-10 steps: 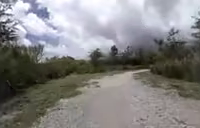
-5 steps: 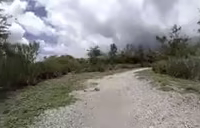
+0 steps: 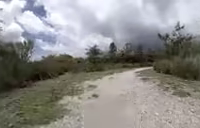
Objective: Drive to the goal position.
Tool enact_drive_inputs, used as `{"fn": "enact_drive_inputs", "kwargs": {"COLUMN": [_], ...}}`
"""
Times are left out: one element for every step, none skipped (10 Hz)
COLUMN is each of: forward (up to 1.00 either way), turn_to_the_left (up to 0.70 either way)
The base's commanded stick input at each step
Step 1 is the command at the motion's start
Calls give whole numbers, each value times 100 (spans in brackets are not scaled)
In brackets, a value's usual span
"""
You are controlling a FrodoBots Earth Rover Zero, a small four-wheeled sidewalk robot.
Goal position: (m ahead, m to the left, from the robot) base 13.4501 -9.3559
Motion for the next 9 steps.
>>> {"fn": "enact_drive_inputs", "kwargs": {"forward": [85,85,85,85,85,85,85,85,85], "turn_to_the_left": [-29,-1,0,0,0,0,0,0,0]}}
